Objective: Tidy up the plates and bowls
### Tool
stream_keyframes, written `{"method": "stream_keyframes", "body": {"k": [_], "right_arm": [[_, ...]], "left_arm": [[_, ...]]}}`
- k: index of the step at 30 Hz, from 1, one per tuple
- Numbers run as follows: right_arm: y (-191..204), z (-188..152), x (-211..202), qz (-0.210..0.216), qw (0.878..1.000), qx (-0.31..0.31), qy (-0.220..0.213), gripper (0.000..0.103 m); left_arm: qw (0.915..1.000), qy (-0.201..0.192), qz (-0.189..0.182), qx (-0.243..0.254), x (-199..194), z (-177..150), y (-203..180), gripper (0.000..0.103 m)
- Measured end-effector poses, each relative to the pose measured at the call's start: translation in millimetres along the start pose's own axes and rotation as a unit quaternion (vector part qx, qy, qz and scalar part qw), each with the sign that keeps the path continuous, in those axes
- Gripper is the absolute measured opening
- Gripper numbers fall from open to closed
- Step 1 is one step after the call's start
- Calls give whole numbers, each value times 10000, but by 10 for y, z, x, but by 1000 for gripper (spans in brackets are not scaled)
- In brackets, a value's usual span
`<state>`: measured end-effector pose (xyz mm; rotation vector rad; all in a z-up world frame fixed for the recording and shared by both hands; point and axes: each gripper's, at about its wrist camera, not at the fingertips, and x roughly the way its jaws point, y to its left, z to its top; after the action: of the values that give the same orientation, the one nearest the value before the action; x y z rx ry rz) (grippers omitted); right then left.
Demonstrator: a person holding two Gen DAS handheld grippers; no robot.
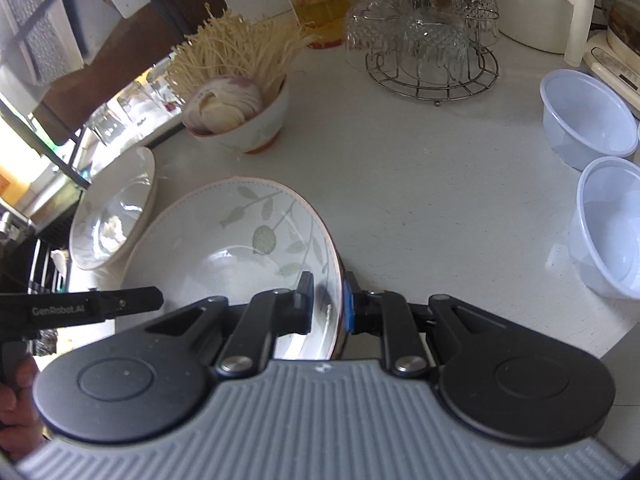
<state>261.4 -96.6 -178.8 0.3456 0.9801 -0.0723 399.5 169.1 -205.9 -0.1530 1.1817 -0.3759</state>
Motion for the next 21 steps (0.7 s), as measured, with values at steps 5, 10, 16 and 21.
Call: {"method": "stream_keyframes", "body": {"k": [5,10,16,21], "right_arm": [[16,-37,53,-102,9998,-136,114,18],[-45,-55,115,-116,9998,-29,183,18],[-19,-72,124,-169,9996,-177,153,18],[-19,-67,153,-138,9995,-217,183,18]], "left_arm": [[9999,61,120,98,43,-16,-43,20],[9992,114,267,282,83,-2,-132,21],[9973,167,514,498,145,22,-218,21],[9968,184,598,490,136,34,-242,21]]}}
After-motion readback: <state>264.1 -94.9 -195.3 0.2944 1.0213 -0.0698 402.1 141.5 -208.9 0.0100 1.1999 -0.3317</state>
